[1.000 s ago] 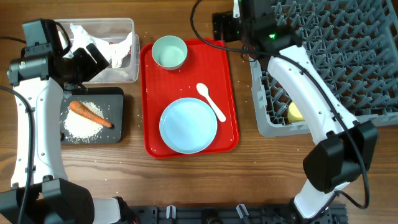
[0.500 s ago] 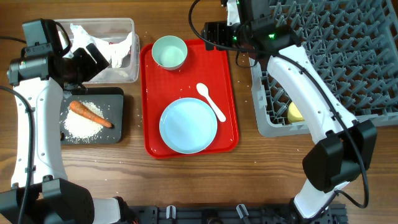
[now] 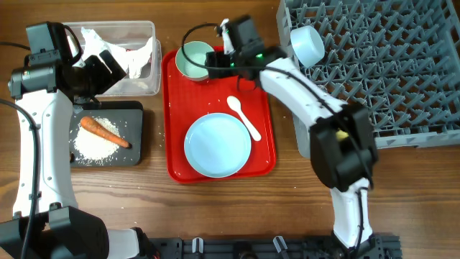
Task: Sort waste into correct bins and load items into the dishwasher rack
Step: 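Move the right gripper to the green bowl and grasp its rim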
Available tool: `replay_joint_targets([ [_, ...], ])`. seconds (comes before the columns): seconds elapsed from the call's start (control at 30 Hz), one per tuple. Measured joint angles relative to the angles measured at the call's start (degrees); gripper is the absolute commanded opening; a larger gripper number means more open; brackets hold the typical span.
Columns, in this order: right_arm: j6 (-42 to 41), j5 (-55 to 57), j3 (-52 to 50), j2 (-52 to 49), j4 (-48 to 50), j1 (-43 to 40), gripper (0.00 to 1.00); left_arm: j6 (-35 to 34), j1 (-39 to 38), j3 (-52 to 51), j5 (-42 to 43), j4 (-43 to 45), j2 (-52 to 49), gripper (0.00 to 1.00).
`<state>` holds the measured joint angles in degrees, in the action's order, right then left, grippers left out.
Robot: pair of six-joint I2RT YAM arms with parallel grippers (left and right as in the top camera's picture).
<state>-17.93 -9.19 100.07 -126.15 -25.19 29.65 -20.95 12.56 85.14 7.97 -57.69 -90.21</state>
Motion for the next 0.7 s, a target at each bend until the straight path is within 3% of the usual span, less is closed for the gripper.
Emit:
replay_joint_targets([
  [0.33, -5.44, 1.66, 0.00, -6.23, 8.63, -0.33, 0.60, 0.00, 0.00, 0.00, -0.02, 0.00, 0.00, 1.00],
  [0.7, -8.81, 1.95, 0.00, -7.82, 11.54, -0.33, 0.17, 0.00, 0.00, 0.00, 0.00, 0.00, 0.00, 1.00],
])
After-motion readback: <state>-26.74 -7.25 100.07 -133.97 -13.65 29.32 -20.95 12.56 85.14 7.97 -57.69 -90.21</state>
